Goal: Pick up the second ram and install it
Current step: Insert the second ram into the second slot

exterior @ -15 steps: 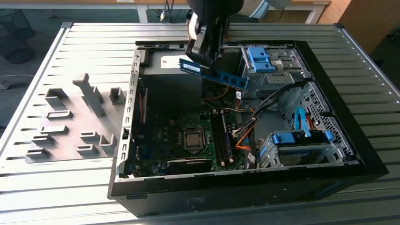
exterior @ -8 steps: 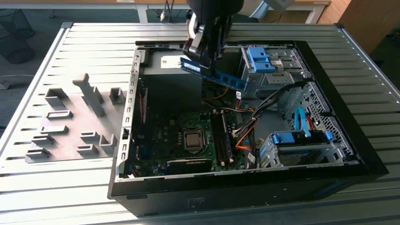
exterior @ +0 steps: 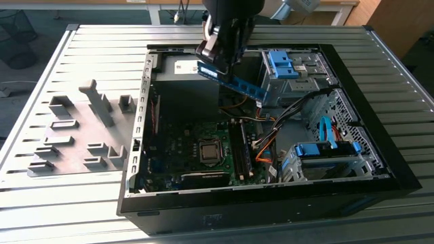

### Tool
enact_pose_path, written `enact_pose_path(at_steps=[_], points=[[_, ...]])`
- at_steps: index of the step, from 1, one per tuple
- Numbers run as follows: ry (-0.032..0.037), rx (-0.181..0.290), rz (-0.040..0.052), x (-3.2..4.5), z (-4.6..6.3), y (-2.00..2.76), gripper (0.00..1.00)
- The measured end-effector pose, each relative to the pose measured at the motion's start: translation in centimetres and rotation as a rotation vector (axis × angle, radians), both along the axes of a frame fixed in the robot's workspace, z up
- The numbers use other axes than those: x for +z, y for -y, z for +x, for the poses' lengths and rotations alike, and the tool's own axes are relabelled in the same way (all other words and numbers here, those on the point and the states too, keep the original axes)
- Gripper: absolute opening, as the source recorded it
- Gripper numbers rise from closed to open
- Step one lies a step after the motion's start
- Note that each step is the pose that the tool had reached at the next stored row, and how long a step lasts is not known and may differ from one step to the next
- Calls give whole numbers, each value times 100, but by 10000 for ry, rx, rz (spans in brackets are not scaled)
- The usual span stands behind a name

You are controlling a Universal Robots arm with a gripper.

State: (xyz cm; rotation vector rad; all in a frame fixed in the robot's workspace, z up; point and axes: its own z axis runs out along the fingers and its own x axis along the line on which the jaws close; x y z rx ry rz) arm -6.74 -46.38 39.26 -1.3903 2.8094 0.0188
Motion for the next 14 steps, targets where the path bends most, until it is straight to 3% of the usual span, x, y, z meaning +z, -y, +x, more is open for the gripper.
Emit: enact_pose_path(at_steps=[14], points=[[0,-1520,-38,-3,0,0,14]])
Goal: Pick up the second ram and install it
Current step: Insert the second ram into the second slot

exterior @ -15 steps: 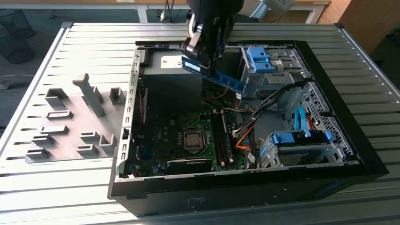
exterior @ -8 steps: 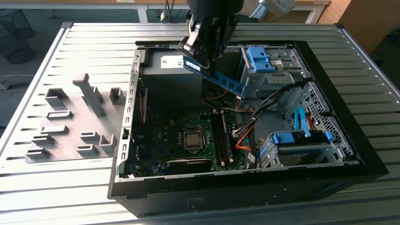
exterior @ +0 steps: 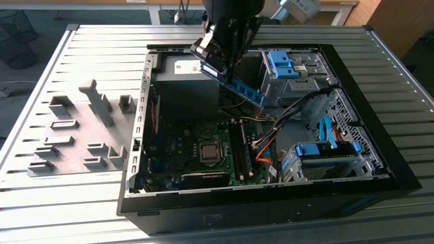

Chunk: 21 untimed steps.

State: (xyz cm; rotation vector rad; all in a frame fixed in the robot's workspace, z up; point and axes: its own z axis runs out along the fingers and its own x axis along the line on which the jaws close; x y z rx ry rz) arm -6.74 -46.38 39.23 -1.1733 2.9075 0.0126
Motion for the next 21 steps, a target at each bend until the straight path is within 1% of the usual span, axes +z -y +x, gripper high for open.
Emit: enact_pose_path(at_steps=[21], points=[[1,-2247,-66,-5,0,0,14]])
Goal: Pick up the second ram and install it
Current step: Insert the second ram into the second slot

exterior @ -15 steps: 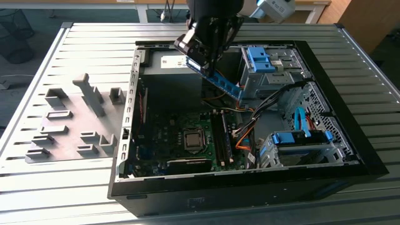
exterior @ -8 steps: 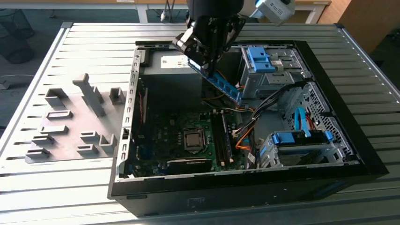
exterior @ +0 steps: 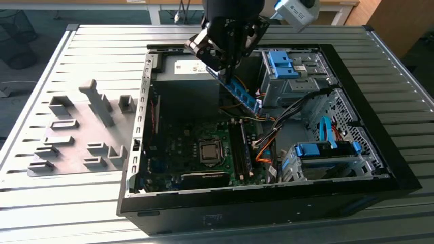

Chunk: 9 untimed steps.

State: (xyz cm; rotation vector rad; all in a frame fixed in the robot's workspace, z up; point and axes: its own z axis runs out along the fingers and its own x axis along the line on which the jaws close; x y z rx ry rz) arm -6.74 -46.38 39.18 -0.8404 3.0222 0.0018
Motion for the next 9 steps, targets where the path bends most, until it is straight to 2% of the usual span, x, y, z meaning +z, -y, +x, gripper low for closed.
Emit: enact_pose_path(at_steps=[9], points=[[0,-998,-53,-2,0,0,14]])
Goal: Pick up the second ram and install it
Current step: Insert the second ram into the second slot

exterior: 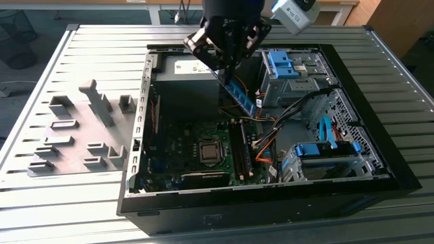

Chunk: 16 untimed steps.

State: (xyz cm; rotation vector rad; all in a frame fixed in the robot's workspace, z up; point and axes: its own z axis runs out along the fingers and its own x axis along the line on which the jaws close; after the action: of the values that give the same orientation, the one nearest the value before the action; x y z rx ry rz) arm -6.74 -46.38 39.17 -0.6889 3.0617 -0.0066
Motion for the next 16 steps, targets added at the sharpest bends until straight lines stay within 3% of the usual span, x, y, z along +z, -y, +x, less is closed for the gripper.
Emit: enact_pose_path(at_steps=[16], points=[[0,-1929,-99,-3,0,0,14]])
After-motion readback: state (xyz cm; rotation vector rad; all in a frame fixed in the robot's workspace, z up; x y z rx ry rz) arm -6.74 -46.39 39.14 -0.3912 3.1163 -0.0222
